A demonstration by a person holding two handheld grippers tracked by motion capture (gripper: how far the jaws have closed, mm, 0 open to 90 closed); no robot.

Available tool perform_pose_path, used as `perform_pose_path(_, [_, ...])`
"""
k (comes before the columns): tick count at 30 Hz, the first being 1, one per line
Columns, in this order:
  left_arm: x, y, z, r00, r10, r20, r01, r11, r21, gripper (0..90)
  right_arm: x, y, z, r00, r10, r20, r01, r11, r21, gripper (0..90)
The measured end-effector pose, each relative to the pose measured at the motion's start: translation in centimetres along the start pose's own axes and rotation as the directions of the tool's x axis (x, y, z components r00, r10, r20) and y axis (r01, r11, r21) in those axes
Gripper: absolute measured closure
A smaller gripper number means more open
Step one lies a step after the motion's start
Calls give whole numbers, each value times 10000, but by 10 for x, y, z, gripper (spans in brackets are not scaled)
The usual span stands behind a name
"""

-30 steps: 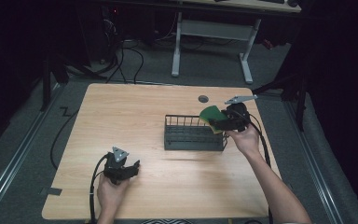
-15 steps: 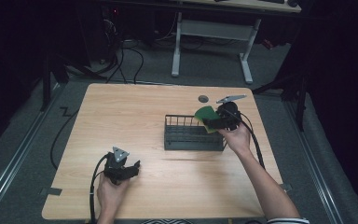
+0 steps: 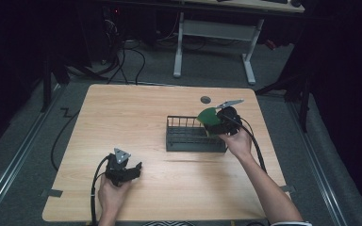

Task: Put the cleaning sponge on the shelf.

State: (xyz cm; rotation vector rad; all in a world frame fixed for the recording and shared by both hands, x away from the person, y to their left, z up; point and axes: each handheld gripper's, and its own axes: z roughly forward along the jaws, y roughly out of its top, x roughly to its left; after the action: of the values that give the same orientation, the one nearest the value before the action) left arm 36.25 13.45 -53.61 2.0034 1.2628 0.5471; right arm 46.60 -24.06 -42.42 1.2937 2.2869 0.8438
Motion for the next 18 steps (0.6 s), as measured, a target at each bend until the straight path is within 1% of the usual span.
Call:
perform_pose_path(4, [0, 0, 0, 10000, 1, 1, -1, 10000, -1, 287, 2, -1, 1, 9999, -88, 131, 87, 9999, 82, 297])
perform_pose_path(6, [0, 0, 0, 10000, 3, 1, -3, 10000, 2, 287, 4, -2, 3, 9993, -226, 284, 220, 9995, 207, 297])
perform_pose_path(9, [0, 0, 0, 10000, 0, 2, 0, 10000, 0, 287, 7, -4, 5, 9987, -371, 354, 360, 9989, 303, 297])
perform_pose_path(14, [0, 0, 0, 10000, -2, 4, 2, 10000, -1, 287, 5, -10, 7, 9997, -173, 177, 168, 9993, 334, 297])
perform_pose_path(18, [0, 0, 0, 10000, -2, 3, 2, 10000, -1, 287, 4, -11, 6, 10000, 12, 11, -12, 9993, 380, 294])
